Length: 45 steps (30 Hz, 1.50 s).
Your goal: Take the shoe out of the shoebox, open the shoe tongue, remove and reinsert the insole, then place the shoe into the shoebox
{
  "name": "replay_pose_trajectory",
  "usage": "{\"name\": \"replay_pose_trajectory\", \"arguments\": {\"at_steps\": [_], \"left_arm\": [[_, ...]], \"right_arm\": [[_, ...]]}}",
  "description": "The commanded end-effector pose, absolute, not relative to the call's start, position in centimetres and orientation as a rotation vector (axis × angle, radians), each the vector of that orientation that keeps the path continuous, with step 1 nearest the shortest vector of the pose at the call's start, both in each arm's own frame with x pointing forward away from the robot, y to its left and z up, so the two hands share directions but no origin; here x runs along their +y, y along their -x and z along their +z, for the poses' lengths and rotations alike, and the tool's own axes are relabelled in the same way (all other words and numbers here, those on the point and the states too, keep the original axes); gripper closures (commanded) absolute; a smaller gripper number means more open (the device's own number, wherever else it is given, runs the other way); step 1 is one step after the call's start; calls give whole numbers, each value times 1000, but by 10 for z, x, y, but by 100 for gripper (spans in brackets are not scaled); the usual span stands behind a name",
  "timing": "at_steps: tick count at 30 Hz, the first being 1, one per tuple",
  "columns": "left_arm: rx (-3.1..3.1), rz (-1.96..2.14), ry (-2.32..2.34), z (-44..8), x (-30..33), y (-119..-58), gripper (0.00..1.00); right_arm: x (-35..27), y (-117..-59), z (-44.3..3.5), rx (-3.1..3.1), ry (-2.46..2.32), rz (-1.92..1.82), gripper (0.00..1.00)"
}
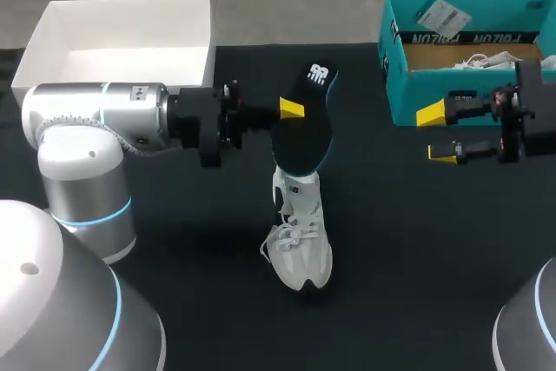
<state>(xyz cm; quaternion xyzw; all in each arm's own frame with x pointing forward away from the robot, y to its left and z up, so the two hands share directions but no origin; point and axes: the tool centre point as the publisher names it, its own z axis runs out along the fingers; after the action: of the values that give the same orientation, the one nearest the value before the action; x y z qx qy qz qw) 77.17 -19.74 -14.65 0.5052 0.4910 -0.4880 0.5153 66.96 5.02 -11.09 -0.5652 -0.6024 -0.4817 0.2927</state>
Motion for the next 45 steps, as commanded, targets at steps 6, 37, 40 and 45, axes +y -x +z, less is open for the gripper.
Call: {"name": "replay_pose_trajectory", "arguments": {"at_steps": [6, 37, 40, 45], "left_arm": [[1183, -1169, -1216, -146, -198, -771, 100], [1715, -1940, -500, -124, -195, -740, 100], [1715, -1940, -500, -124, -195, -740, 100], [1715, -1940, -500, -124, -195, -740, 100]], "right_arm": [[51, -669, -112, -1603, 1508, -1286, 0], [51, -669, -112, -1603, 1508, -1286, 0], [51, -669, -112, -1603, 1508, -1286, 0], [51, -669, -112, -1603, 1508, -1286, 0]]}}
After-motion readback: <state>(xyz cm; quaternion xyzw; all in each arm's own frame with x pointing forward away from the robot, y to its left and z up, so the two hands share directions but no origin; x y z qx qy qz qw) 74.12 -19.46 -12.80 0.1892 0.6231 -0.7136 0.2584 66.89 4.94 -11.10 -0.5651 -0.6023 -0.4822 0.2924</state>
